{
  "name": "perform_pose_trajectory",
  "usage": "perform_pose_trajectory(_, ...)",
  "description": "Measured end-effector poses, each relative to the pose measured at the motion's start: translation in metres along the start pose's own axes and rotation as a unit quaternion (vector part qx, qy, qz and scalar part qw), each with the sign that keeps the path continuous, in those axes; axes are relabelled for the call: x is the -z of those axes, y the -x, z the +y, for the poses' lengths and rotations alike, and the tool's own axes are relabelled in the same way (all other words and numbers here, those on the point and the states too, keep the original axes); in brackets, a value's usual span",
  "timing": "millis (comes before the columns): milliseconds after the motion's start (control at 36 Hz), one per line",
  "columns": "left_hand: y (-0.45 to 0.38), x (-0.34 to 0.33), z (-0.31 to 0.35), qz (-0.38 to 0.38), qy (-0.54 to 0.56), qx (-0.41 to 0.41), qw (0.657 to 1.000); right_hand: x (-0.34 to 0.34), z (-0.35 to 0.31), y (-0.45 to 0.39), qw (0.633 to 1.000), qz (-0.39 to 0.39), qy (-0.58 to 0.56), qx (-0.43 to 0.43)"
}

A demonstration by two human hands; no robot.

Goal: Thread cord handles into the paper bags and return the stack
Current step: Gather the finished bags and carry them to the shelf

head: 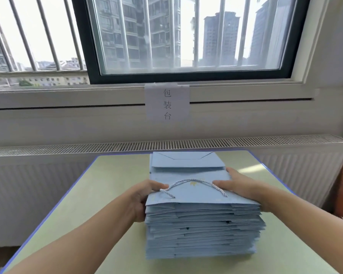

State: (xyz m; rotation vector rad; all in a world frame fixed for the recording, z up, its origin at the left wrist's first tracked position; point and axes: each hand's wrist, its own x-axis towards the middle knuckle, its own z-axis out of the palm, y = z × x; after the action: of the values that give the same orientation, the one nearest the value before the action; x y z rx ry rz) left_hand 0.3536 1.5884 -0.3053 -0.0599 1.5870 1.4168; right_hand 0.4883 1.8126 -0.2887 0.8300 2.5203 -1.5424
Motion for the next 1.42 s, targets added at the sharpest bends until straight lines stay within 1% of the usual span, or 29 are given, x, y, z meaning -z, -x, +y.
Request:
perform_pose_trajectory(56,-0.005,0.002,0.003,0.007,0.01,0.001,1.0,0.009,-0.012,0.004,1.0,0.004,0.008,0.008)
perform_pose_trajectory(83,-0.009,0.003,0.005,0.009,0.01,0.002,1.0,0.015,-0.02,0.004,0.996,0.043,0.075,0.026)
perform_pose_trajectory(111,-0.013,0.004,0.007,0.008,0.002,0.001,1.0,0.019,-0.03,0.003,0.976,0.1,0.184,0.051)
perform_pose_trajectory(139,-0.016,0.004,0.009,0.005,-0.013,-0.001,1.0,0.021,-0.042,0.002,0.941,0.145,0.296,0.081)
perform_pose_trajectory(167,-0.02,0.004,0.013,0.004,-0.031,-0.005,1.0,0.021,-0.052,0.001,0.903,0.162,0.381,0.116)
perform_pose_trajectory(194,-0.023,0.003,0.017,0.002,-0.051,-0.012,0.999,0.018,-0.066,0.001,0.874,0.148,0.44,0.143)
perform_pose_trajectory(250,-0.025,-0.001,0.028,-0.013,-0.093,-0.027,0.995,0.009,-0.093,0.001,0.822,0.077,0.53,0.196)
perform_pose_trajectory(306,-0.024,-0.005,0.04,-0.033,-0.142,-0.043,0.988,-0.003,-0.117,-0.001,0.785,-0.003,0.581,0.216)
perform_pose_trajectory(361,-0.024,-0.008,0.054,-0.059,-0.193,-0.074,0.977,-0.014,-0.137,-0.007,0.768,-0.065,0.608,0.191)
perform_pose_trajectory(444,-0.024,-0.014,0.078,-0.101,-0.275,-0.11,0.95,-0.023,-0.157,-0.02,0.752,-0.097,0.63,0.168)
perform_pose_trajectory(556,-0.023,-0.026,0.106,-0.131,-0.366,-0.123,0.913,-0.017,-0.173,-0.046,0.802,-0.213,0.545,0.115)
perform_pose_trajectory(639,-0.02,-0.039,0.125,-0.18,-0.441,-0.098,0.874,0.002,-0.173,-0.064,0.807,-0.294,0.511,0.014)
perform_pose_trajectory(694,-0.018,-0.048,0.136,-0.193,-0.505,-0.081,0.838,0.014,-0.162,-0.072,0.823,-0.31,0.476,-0.025)
perform_pose_trajectory(750,-0.018,-0.055,0.145,-0.17,-0.569,-0.071,0.802,0.023,-0.147,-0.077,0.853,-0.306,0.421,-0.024)
perform_pose_trajectory(806,-0.021,-0.062,0.149,-0.146,-0.605,-0.062,0.78,0.028,-0.129,-0.084,0.887,-0.296,0.353,-0.017)
perform_pose_trajectory(861,-0.024,-0.069,0.15,-0.114,-0.64,-0.078,0.756,0.032,-0.112,-0.09,0.908,-0.29,0.301,-0.022)
perform_pose_trajectory(889,-0.024,-0.073,0.15,-0.089,-0.671,-0.098,0.73,0.034,-0.104,-0.09,0.914,-0.289,0.284,-0.028)
perform_pose_trajectory(917,-0.022,-0.078,0.148,-0.055,-0.708,-0.128,0.692,0.035,-0.094,-0.091,0.921,-0.285,0.264,-0.035)
perform_pose_trajectory(1000,-0.011,-0.089,0.137,0.068,-0.787,-0.265,0.553,0.04,-0.059,-0.09,0.941,-0.273,0.192,-0.05)
perform_pose_trajectory(1028,-0.007,-0.091,0.129,0.101,-0.794,-0.308,0.514,0.042,-0.047,-0.089,0.948,-0.268,0.163,-0.057)
perform_pose_trajectory(1056,-0.003,-0.091,0.121,0.13,-0.79,-0.347,0.489,0.044,-0.036,-0.087,0.954,-0.26,0.133,-0.067)
perform_pose_trajectory(1111,0.004,-0.087,0.105,0.172,-0.768,-0.403,0.468,0.05,-0.017,-0.08,0.968,-0.223,0.079,-0.085)
perform_pose_trajectory(1167,0.01,-0.078,0.091,0.212,-0.733,-0.433,0.479,0.056,-0.005,-0.071,0.98,-0.167,0.025,-0.105)
perform_pose_trajectory(1194,0.013,-0.072,0.085,0.234,-0.707,-0.437,0.504,0.059,0.0,-0.068,0.983,-0.139,-0.009,-0.116)
perform_pose_trajectory(1250,0.014,-0.058,0.072,0.264,-0.635,-0.432,0.583,0.06,0.007,-0.063,0.984,-0.088,-0.074,-0.138)
perform_pose_trajectory(1306,0.01,-0.045,0.057,0.276,-0.527,-0.42,0.685,0.055,0.01,-0.058,0.977,-0.052,-0.138,-0.152)
perform_pose_trajectory(1333,0.007,-0.041,0.048,0.265,-0.442,-0.406,0.755,0.051,0.012,-0.056,0.974,-0.034,-0.165,-0.154)
perform_pose_trajectory(1389,0.005,-0.04,0.032,0.195,-0.219,-0.329,0.898,0.04,0.014,-0.053,0.968,-0.002,-0.202,-0.146)
perform_pose_trajectory(1417,0.004,-0.04,0.025,0.149,-0.114,-0.274,0.943,0.034,0.015,-0.051,0.966,0.009,-0.218,-0.14)
